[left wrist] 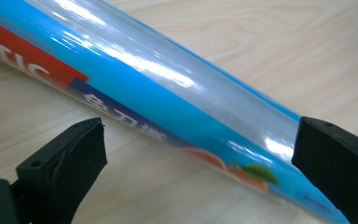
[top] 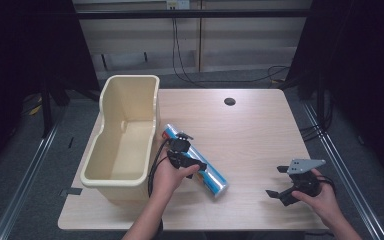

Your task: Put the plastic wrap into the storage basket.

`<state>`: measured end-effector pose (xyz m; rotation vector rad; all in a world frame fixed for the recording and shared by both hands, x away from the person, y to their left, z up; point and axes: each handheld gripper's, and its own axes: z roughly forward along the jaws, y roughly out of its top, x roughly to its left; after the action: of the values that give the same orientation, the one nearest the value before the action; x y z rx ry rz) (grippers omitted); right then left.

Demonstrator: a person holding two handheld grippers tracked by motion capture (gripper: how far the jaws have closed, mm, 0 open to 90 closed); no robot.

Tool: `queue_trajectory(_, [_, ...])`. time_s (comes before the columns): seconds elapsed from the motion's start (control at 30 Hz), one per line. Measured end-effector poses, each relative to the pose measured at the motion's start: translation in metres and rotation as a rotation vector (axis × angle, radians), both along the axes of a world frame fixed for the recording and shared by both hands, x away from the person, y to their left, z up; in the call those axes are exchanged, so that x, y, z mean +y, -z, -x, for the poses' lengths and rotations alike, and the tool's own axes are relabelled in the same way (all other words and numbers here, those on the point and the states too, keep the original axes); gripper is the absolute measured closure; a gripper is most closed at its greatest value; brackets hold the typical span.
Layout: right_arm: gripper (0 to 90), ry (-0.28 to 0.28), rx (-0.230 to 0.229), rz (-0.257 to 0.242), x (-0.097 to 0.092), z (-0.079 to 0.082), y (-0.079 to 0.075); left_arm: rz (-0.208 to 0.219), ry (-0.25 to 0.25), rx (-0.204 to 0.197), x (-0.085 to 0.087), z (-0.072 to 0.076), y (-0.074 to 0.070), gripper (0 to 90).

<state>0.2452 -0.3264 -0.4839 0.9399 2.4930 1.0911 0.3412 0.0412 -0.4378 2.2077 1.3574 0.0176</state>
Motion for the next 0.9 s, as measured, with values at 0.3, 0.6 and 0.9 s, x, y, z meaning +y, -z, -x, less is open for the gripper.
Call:
queue_trajectory(0.3, [2.9,0.002,-0.004,-0.015,0.0,0.0,-0.001,-0.025,-0.101,0.034,-0.006,-0.014,0.005,0.3])
queue_trajectory(0.6, [2.9,0.004,-0.008,-0.025,0.0,-0.001,-0.002,-0.02,-0.158,0.054,-0.012,-0.023,0.012,0.0])
queue_trajectory(0.9, [2.9,0.008,-0.007,-0.028,0.001,-0.001,-0.002,0.058,-0.235,0.129,-0.012,-0.027,0.019,0.0])
